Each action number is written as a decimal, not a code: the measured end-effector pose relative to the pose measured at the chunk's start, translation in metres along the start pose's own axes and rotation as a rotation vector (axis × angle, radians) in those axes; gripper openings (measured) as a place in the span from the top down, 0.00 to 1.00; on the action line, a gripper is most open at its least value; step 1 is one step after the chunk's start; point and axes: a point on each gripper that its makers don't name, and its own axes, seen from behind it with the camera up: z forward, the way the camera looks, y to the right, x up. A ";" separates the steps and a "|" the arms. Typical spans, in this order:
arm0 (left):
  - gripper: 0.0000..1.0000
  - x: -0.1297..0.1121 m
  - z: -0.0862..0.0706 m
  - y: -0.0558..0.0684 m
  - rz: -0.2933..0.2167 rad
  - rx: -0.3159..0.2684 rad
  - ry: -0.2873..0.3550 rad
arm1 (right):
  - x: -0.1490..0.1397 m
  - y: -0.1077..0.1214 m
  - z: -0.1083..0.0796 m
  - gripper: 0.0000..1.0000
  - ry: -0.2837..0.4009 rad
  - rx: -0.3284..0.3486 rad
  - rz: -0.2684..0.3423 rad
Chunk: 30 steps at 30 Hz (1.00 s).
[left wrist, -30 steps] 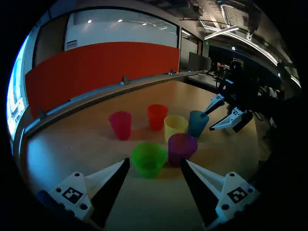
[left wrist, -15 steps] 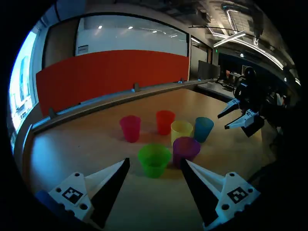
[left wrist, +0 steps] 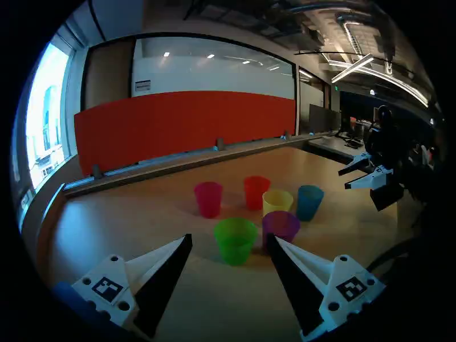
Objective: Pour water
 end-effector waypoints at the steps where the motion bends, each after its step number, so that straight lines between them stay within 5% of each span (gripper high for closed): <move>1: 0.03 0.001 -0.002 -0.002 -0.005 0.014 0.008 | 0.004 0.001 -0.001 0.00 0.013 -0.017 -0.001; 21: 0.03 0.027 -0.031 -0.028 -0.121 0.265 0.233 | 0.065 0.036 -0.005 0.00 0.266 -0.301 0.068; 30: 0.03 0.034 -0.038 -0.041 -0.125 0.383 0.297 | 0.075 0.065 -0.017 0.00 0.365 -0.457 0.117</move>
